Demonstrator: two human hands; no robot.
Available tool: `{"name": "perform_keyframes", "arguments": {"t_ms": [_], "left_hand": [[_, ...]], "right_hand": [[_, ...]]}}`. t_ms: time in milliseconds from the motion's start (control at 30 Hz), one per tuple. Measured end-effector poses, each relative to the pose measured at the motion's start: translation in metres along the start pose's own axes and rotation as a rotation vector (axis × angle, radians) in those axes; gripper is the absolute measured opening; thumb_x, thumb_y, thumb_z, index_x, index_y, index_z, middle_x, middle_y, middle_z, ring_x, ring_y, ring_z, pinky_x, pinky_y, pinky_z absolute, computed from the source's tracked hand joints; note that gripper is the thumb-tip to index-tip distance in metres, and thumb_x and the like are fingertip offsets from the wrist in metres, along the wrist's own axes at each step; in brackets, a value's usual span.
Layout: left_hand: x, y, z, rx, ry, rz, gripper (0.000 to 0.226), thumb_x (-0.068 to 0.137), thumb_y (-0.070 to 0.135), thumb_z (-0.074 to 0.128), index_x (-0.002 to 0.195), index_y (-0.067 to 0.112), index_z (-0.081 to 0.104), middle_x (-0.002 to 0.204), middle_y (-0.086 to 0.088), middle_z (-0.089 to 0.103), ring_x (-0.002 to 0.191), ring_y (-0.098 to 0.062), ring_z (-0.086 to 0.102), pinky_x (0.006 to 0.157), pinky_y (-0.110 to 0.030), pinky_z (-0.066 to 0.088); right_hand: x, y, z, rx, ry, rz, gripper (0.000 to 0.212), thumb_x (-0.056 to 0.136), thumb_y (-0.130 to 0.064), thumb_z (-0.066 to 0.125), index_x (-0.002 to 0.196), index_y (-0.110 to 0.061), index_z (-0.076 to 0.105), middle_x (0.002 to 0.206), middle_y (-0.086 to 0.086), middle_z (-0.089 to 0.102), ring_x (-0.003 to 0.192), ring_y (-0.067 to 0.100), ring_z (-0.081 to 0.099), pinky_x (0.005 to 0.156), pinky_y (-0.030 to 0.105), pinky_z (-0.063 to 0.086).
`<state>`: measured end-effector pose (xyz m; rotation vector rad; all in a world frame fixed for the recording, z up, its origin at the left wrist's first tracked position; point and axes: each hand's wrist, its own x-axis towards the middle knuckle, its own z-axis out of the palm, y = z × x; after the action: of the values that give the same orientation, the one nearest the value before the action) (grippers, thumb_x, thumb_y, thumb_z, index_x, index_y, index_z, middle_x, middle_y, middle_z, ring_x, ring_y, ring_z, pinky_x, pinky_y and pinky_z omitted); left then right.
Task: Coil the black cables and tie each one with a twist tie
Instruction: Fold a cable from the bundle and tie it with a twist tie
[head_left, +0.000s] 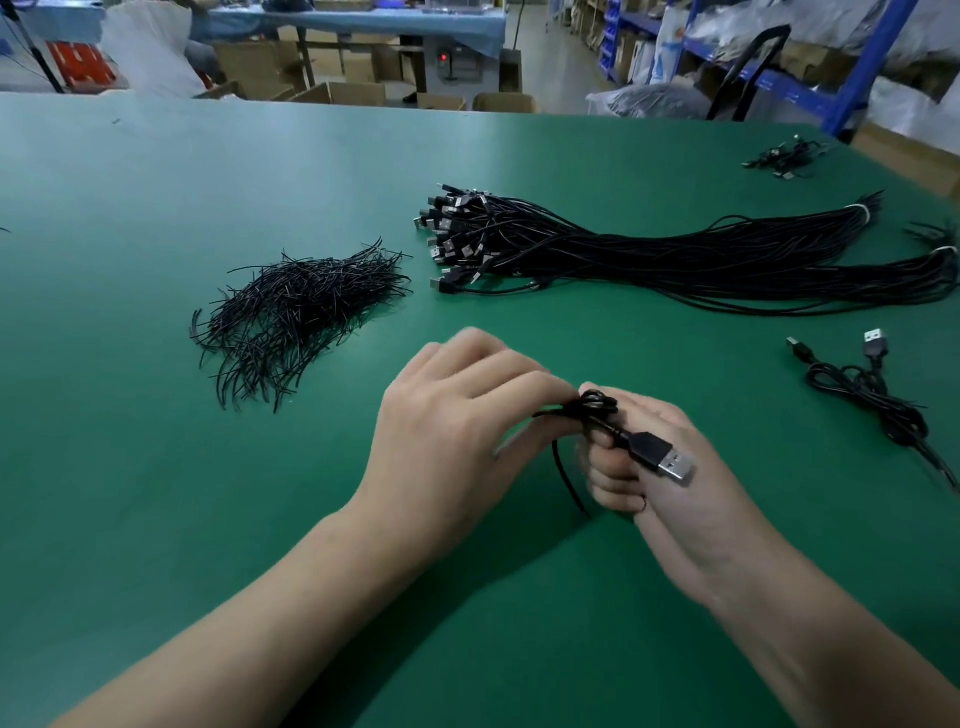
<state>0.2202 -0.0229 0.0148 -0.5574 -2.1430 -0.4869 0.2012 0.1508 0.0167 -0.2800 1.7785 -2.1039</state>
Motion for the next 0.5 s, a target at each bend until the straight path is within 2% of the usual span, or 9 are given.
{"name": "perform_keyframes", "arguments": {"t_ms": [67,133,200,300,367,433,500], "left_hand": [[-0.0024,0.0008,-0.0006,-0.223,-0.054,-0.226,0.018,0.097,0.036,0.067,0.091,0.021,0.076,0.088,0.011,0.070,0.078,-0.013,0.060,0.071,-0.024,0.045],[-0.0041,0.0022,-0.0029,-0.524,-0.155,-0.574,0.032,0.100,0.045,0.055,0.084,0.024,0.074,0.077,0.009,0.068,0.065,-0.007,0.057,0.063,-0.019,0.041],[-0.0034,0.0028,-0.0034,-0.761,-0.296,-0.812,0.050,0.099,0.053,0.046,0.077,0.020,0.075,0.068,0.004,0.068,0.055,-0.008,0.052,0.054,-0.017,0.039],[-0.0027,0.0063,-0.0025,-0.882,-0.430,-0.859,0.046,0.094,0.057,0.051,0.069,0.025,0.072,0.061,0.005,0.061,0.050,-0.011,0.043,0.049,-0.021,0.033],[-0.0023,0.0079,-0.0025,-0.937,-0.420,-0.886,0.034,0.091,0.053,0.062,0.072,0.027,0.072,0.063,0.001,0.059,0.051,-0.011,0.040,0.049,-0.022,0.032],[-0.0020,0.0091,-0.0040,-0.987,-0.358,-0.890,0.025,0.088,0.043,0.071,0.077,0.021,0.074,0.066,0.001,0.060,0.052,-0.005,0.044,0.052,-0.016,0.034],[-0.0014,0.0093,-0.0042,-0.942,-0.286,-0.824,0.019,0.086,0.032,0.074,0.082,0.014,0.074,0.069,0.004,0.064,0.058,-0.002,0.051,0.057,-0.014,0.038]], "right_hand": [[0.0021,-0.0024,-0.0012,-0.194,0.094,-0.134,0.042,0.106,-0.025,0.046,0.065,-0.019,0.042,0.058,-0.004,0.028,0.049,0.009,0.020,0.044,0.020,0.021],[0.0019,-0.0042,-0.0026,-0.440,0.169,-0.317,0.046,0.105,-0.034,0.045,0.066,-0.013,0.035,0.060,-0.004,0.029,0.053,0.009,0.024,0.048,0.028,0.020],[-0.0010,-0.0041,-0.0021,-0.629,0.172,-0.474,0.046,0.104,-0.037,0.043,0.068,-0.009,0.033,0.058,-0.004,0.029,0.054,0.011,0.027,0.049,0.037,0.024],[-0.0033,-0.0018,0.0014,-0.822,0.186,-0.596,0.041,0.104,-0.032,0.044,0.067,-0.016,0.036,0.053,-0.001,0.035,0.049,0.013,0.032,0.048,0.039,0.029],[-0.0020,-0.0009,0.0019,-0.887,0.206,-0.604,0.040,0.103,-0.031,0.045,0.066,-0.019,0.035,0.053,-0.001,0.035,0.049,0.015,0.034,0.048,0.039,0.029],[0.0002,0.0002,0.0006,-0.851,0.191,-0.536,0.041,0.102,-0.034,0.045,0.065,-0.017,0.036,0.054,0.002,0.035,0.051,0.013,0.032,0.051,0.039,0.029],[0.0020,0.0002,-0.0008,-0.686,0.143,-0.383,0.043,0.099,-0.038,0.044,0.064,-0.014,0.040,0.054,0.000,0.033,0.052,0.012,0.031,0.049,0.035,0.027]]}}
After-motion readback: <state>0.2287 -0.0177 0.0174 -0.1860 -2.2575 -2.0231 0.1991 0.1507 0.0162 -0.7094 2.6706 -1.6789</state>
